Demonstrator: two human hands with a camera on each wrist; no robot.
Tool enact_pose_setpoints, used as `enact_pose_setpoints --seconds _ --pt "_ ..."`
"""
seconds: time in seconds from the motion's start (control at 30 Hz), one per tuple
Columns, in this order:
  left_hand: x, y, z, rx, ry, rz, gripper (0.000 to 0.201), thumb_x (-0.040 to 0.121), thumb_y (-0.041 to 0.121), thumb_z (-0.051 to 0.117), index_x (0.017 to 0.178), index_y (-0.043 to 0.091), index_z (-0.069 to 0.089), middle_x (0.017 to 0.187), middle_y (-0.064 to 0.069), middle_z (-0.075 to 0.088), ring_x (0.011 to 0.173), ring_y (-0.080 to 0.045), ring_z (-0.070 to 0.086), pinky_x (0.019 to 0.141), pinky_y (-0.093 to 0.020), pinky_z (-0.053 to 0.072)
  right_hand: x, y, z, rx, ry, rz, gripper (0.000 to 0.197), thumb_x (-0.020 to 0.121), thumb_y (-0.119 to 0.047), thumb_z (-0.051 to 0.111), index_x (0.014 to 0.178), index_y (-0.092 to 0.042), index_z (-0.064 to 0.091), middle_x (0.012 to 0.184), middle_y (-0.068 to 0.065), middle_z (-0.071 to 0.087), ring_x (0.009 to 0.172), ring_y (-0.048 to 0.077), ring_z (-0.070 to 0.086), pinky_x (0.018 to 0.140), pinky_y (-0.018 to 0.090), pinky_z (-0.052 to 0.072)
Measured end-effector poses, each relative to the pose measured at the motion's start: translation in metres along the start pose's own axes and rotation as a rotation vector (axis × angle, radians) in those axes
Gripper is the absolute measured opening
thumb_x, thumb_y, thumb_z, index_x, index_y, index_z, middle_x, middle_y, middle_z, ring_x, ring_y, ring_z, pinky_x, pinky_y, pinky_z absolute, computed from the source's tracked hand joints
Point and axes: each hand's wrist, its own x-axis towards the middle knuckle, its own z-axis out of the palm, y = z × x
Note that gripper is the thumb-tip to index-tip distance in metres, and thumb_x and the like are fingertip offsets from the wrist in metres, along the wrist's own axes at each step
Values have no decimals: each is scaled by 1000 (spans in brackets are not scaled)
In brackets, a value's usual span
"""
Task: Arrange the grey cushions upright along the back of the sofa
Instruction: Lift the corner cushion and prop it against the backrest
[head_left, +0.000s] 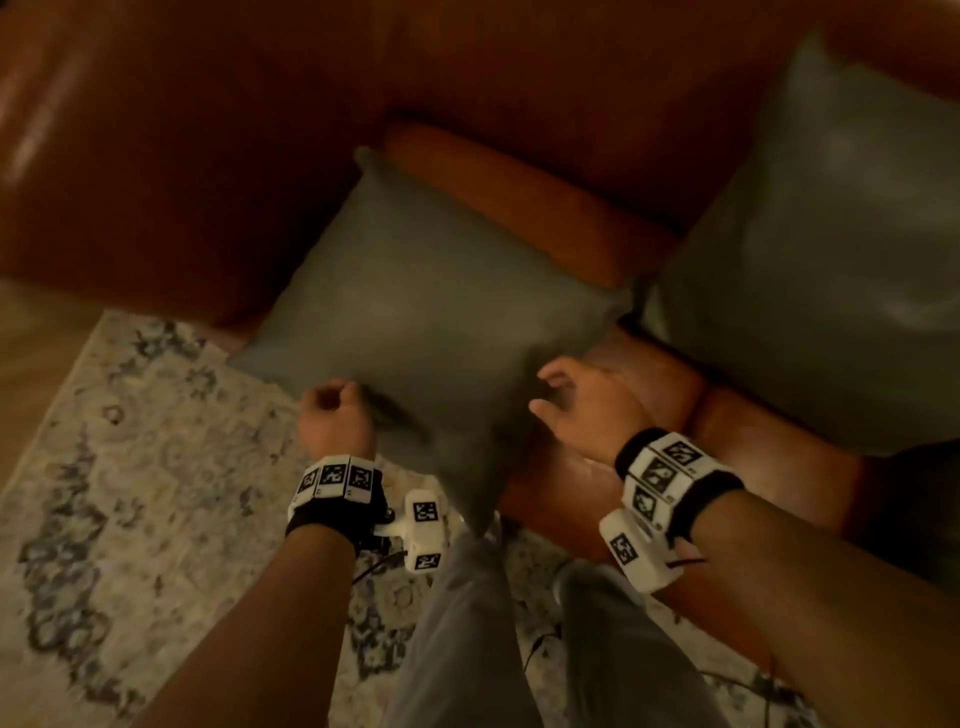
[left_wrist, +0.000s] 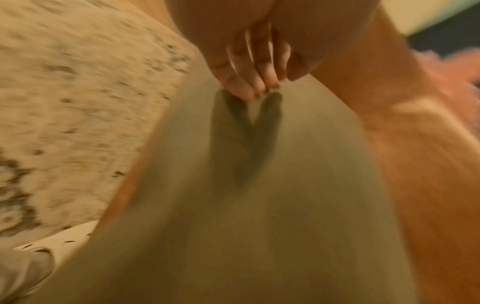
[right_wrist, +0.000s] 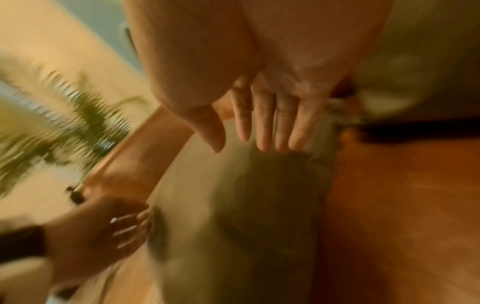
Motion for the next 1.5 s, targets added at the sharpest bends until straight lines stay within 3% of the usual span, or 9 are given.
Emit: enact_pose_setpoints --seconds 0.23,0.37,0.43,0.5,0.7,0.83,1.03,1.27,1.5 --pt "46 -10 -40 -318 -198 -529 72 89 47 63 149 18 36 152 -12 39 124 -40 52 105 -53 47 21 -89 69 -350 -134 -375 61 87 -29 64 143 -17 44 155 8 39 149 25 25 121 39 21" --pt "56 -5 -42 -600 -343 -565 40 93 50 57 118 18 56 105 -9 58 90 -27 60 82 -40 54 28 -106 77 -544 -114 -402 73 85 -42 66 148 -19 37 162 12 25 152 30 14 123 43 7" --pt "56 5 -42 -588 -434 -509 29 93 49 55 88 21 59 69 1 49 61 -15 47 62 -26 43 27 -112 69 -577 -87 -381 81 82 -48 67 150 -20 32 164 13 18 153 32 10 123 46 5" --pt "52 17 -36 -511 -490 -347 20 93 40 58 100 22 63 70 4 53 61 -10 47 54 -18 39 22 -117 53 -597 -45 -359 90 79 -54 68 152 -24 25 166 12 12 153 32 6 123 47 4" --pt "24 83 -7 -315 -507 32 53 81 29 68 132 34 55 134 -7 65 123 -20 62 106 -41 48 6 -124 -11 -695 59 -258 106 70 -65 70 152 -38 9 167 8 -1 153 34 0 122 52 9" --pt "17 134 20 -299 -590 119 66 87 21 68 148 23 43 117 1 70 118 -17 64 105 -49 51 11 -117 -69 -723 134 -142 109 69 -56 76 151 -41 6 166 5 2 152 36 8 118 55 25" --pt "32 193 59 -257 -397 388 38 90 9 63 126 17 55 104 -2 65 91 -13 64 70 -35 65 44 -92 -167 -473 401 141 84 77 -49 75 145 -33 28 153 7 36 130 41 46 98 55 45" --pt "93 249 110 64 -637 371 88 82 34 74 155 29 25 155 -6 43 138 -27 48 114 -51 41 72 -37 -188 563 854 189 95 62 -50 86 142 -30 37 139 -2 50 125 18 51 109 37 44" --pt "94 270 136 33 -803 408 52 90 13 65 130 36 42 129 3 59 128 -32 54 110 -60 43 76 -9 -168 833 781 61 112 48 -58 90 141 -22 40 141 6 57 128 17 57 109 43 46"
